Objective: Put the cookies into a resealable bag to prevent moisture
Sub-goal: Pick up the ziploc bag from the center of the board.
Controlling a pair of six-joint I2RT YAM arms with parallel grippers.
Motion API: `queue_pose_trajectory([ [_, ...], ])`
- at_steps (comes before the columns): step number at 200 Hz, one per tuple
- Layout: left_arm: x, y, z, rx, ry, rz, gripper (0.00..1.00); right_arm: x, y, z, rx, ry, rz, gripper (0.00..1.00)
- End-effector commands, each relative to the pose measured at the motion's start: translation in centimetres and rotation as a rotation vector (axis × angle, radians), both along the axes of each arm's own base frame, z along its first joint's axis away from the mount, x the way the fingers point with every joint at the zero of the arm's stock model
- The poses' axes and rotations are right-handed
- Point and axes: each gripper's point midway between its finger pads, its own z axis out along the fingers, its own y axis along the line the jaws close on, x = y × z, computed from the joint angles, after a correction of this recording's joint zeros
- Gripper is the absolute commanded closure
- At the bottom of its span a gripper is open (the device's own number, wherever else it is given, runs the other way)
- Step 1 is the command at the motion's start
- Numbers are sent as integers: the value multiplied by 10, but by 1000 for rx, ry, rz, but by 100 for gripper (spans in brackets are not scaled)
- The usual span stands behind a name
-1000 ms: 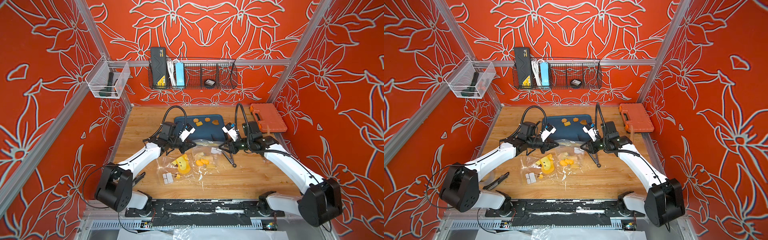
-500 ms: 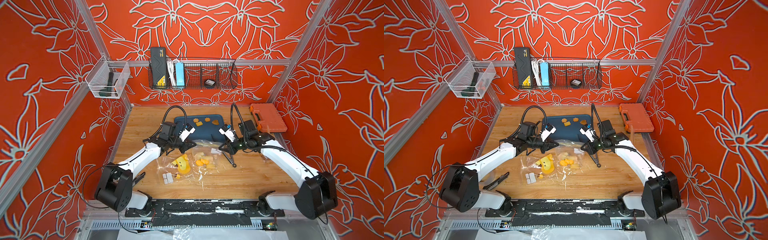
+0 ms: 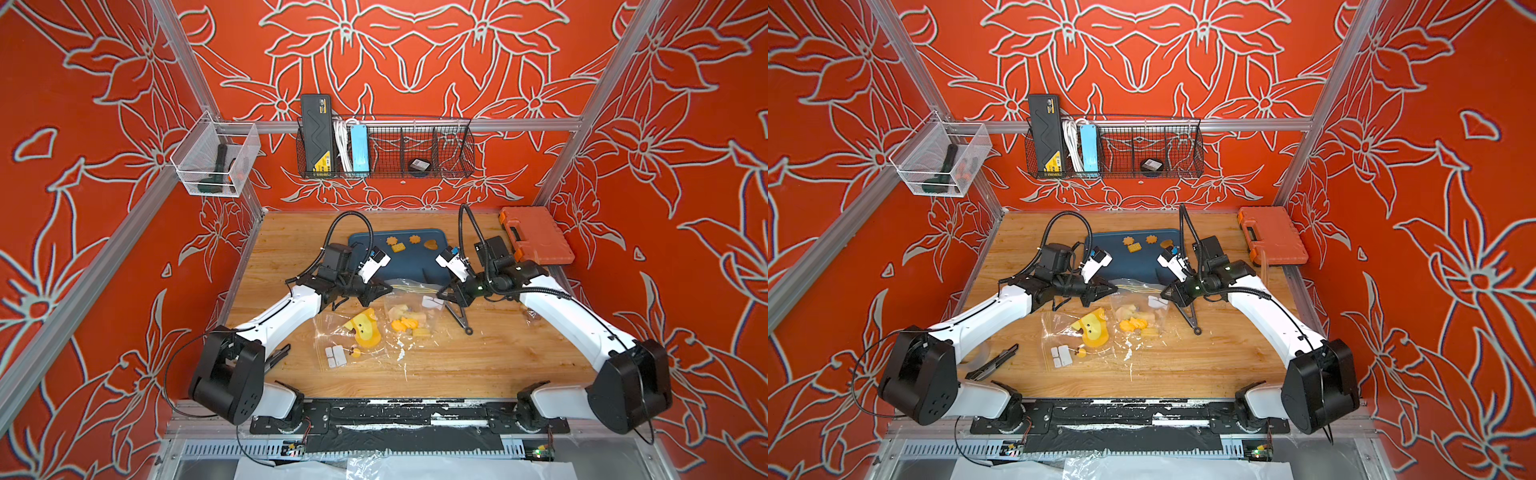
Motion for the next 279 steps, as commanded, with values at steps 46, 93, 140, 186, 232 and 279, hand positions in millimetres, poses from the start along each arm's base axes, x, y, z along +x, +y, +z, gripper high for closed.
queue_pose_trajectory([
  [46, -4, -2, 12, -20, -44, -23, 100, -2, 5, 4, -24, -18, 46, 100],
  [93, -4, -3, 15, -25, -52, -25, 100, -5, 10, 1, -39, -12, 72, 100],
  [140, -4, -2, 14, -22, -54, -26, 100, -8, 17, 2, -33, 1, 112, 100],
  [186, -5, -2, 17, -24, -68, -29, 100, -6, 20, 0, -60, -27, 109, 82],
  [232, -5, -2, 16, -24, -69, -31, 100, -6, 19, 2, -81, -57, 111, 80],
  [279, -6, -2, 17, -23, -74, -33, 100, -7, 24, 1, -103, -68, 133, 79],
])
